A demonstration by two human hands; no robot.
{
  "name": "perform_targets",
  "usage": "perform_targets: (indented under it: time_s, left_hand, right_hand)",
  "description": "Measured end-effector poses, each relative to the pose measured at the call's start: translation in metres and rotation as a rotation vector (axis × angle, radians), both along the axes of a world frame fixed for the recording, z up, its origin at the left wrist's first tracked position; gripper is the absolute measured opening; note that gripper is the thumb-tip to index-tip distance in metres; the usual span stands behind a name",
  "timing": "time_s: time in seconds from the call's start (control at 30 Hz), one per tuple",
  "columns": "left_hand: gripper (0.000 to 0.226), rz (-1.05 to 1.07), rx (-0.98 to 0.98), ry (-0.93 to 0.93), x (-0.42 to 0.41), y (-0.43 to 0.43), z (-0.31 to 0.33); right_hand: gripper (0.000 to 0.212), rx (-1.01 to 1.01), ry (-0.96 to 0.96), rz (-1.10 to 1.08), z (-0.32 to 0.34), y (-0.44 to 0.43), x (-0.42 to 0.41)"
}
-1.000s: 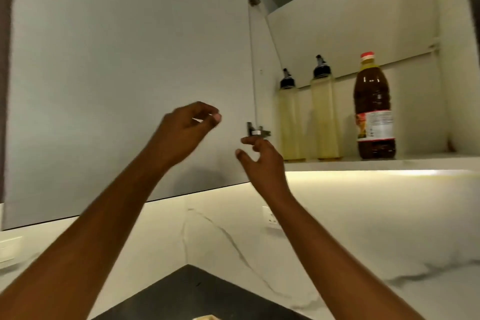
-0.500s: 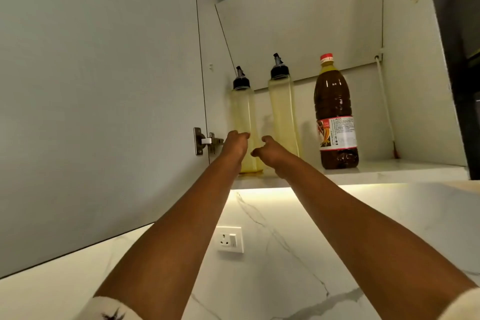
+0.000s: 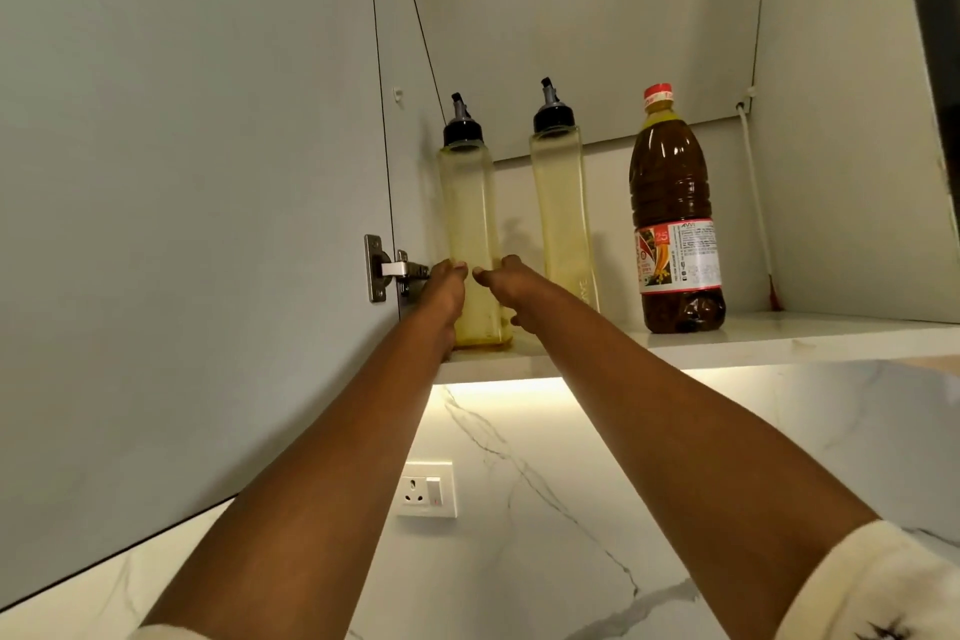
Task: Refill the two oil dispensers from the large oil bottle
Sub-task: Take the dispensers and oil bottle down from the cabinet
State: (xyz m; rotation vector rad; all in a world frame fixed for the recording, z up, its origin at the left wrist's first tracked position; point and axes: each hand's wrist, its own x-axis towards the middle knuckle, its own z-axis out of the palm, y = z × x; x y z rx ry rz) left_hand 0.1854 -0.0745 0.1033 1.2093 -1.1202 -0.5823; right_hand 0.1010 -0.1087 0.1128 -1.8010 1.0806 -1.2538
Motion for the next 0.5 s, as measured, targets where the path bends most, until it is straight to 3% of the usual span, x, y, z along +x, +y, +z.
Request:
perform_targets:
  time_s: [0.27,0.5]
  left_hand:
    - [0.046,-0.05,-0.124,-0.065,-0.016,0.092,-0.005]
    - [0.052,-0.137,-0.28,-0.213,-0.02,0.176,-0.066]
  right_hand:
    - [0.073,-0.15,-0.081,0.148,-0.011,0.082,-0.048]
    - [0.058,-0.212,-0.066,0.287,-0.063,0.161,-0.094]
